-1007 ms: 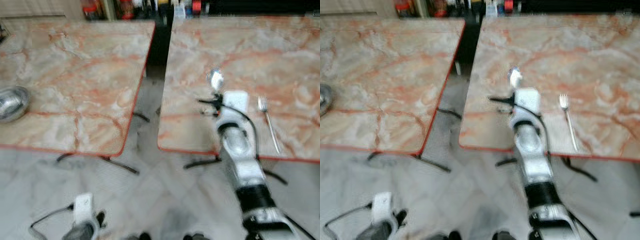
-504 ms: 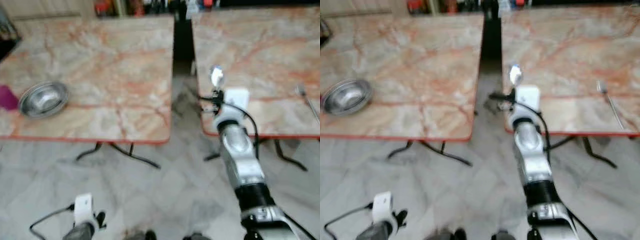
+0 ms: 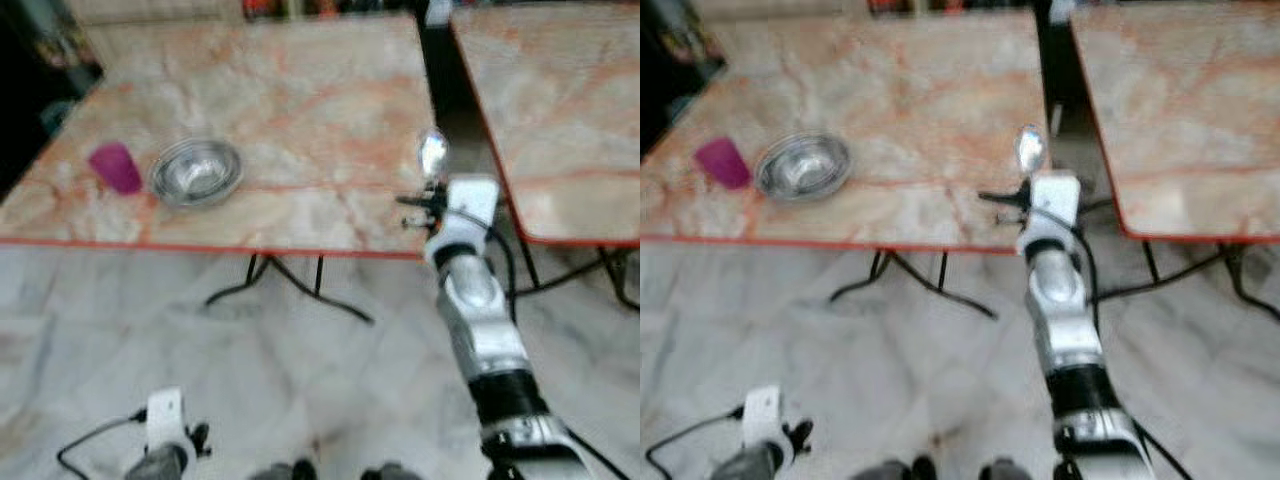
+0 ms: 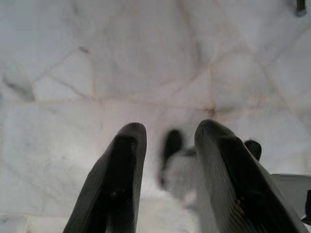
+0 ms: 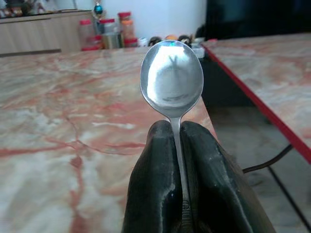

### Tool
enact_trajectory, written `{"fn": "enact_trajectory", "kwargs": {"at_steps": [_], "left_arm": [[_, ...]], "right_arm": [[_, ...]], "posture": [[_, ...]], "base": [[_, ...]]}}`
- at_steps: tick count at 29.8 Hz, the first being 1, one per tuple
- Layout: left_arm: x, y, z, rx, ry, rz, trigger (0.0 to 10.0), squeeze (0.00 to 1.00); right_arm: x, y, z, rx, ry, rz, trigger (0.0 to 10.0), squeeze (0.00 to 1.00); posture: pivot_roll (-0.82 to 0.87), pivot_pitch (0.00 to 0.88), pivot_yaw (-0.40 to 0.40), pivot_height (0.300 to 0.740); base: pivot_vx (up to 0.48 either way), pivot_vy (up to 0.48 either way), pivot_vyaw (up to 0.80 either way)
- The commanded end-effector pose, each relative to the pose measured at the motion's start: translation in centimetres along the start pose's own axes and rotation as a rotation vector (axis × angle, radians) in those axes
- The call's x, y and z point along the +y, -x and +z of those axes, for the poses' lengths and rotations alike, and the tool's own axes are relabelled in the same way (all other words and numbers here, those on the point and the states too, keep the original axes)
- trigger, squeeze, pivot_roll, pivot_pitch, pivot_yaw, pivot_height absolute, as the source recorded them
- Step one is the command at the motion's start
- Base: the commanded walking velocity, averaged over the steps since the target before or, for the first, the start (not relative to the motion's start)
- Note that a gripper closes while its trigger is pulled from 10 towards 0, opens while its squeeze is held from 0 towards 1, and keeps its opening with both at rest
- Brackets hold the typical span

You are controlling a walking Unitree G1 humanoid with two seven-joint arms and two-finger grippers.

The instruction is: Setting the table

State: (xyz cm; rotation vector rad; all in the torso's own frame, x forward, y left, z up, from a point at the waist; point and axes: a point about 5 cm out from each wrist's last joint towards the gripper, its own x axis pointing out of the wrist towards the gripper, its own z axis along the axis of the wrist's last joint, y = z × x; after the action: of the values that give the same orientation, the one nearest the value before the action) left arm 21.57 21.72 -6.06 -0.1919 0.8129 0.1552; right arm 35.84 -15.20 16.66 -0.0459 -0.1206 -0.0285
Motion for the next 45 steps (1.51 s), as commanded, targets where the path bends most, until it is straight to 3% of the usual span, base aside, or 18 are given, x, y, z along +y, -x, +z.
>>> {"fn": "enact_trajectory", "kwargs": {"at_steps": [1,13,16,29,45], "left_arm": [[0.77,0.19,-0.49,0.024,-0.002,0.022,10.0,0.00],[0.84,0.21,-0.49,0.022,-0.006,0.023,10.0,0.00],[0.95,0.21,-0.35,0.016,-0.047,0.037,10.0,0.00],[0.64,0.14,-0.12,0.001,-0.044,0.019,10.0,0.00],[0.63,0.18,-0.32,0.006,-0.044,0.019,10.0,0.00]], "right_arm": [[0.77,-0.13,0.69,-0.029,-0.019,0.020,10.0,0.00],[0.99,-0.10,0.70,-0.033,0.000,0.036,10.0,0.00],[1.04,-0.02,0.64,-0.036,0.000,0.035,10.0,0.00],[0.81,-0.10,0.69,-0.039,0.005,0.014,10.0,0.00],[0.98,-0.20,0.73,-0.038,0.018,0.011,10.0,0.00]], "posture": [[-0.02,0.160,0.043,0.740],[-0.02,0.148,0.042,0.740],[-0.02,0.140,0.042,0.740],[-0.02,0.156,0.041,0.740],[-0.01,0.158,0.041,0.740]], "base": [[0.000,0.480,0.00],[0.000,0.480,0.00],[0.000,0.000,0.00],[0.000,0.000,0.00],[0.337,0.000,-0.21]]}}
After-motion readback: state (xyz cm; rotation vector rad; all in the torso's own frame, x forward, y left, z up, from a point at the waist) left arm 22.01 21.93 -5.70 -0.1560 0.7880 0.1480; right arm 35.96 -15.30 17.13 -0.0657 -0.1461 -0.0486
